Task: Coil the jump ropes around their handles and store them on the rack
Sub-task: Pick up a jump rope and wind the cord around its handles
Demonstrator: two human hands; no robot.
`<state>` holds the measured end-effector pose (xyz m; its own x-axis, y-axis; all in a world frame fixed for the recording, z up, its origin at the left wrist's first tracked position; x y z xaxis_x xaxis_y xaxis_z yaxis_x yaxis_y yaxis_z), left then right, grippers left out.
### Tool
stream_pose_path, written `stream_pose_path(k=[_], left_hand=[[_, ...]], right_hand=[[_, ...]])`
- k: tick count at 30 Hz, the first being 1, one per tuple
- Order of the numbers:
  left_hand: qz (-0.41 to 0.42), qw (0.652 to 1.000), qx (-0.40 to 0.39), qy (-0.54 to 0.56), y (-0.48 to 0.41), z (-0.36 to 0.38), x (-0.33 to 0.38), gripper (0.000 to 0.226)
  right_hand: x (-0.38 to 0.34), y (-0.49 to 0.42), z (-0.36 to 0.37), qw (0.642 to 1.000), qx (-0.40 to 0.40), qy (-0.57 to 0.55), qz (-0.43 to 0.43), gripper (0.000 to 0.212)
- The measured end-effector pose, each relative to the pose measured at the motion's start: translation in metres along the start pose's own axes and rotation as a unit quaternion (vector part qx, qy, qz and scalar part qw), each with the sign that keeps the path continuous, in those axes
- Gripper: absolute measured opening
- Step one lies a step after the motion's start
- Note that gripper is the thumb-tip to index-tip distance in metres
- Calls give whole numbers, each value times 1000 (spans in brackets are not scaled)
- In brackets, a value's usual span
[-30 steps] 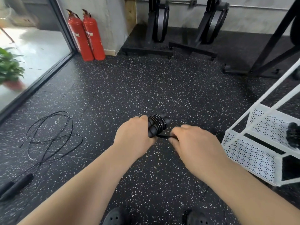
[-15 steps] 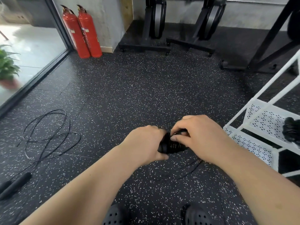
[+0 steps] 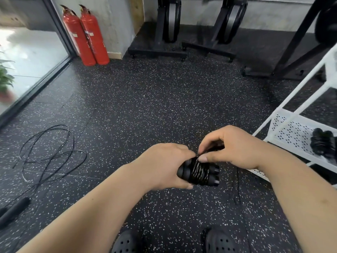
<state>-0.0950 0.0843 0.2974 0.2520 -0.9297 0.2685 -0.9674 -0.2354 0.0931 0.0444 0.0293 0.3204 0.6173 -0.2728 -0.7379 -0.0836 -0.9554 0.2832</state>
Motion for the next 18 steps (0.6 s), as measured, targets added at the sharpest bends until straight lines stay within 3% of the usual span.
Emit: stream_pose_path(k=[5, 8, 13, 15, 18], left_hand=[[29, 999, 30, -2, 2, -10, 14, 52], [3, 996, 44, 74, 4, -18, 13, 52], [-32, 964, 85, 250, 7, -35, 11, 72], [-56, 948, 103, 296, 10, -40, 8, 75], [-104, 931, 125, 327, 10, -41, -5, 75]], right_hand=[[7, 2, -5, 998, 8, -53, 18, 16], [11, 6, -8, 995, 10, -97, 33, 21], [8, 7, -2, 969, -6, -246, 36, 33], [9, 3, -1, 959, 33, -280, 36, 30], [22, -6, 0, 956, 154, -231, 89, 30]])
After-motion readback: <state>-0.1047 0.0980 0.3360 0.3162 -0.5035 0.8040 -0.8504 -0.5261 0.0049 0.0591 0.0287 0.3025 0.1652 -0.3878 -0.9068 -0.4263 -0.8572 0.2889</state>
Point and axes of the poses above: each hand's wrist, its own y-axis away from the middle knuckle, its own z-axis out of the palm, x = y × z, the point moved 8 cm from there along -y, towards the middle knuckle, and after that the axes turned 3 degrees about -y, right-handed, at the moved point
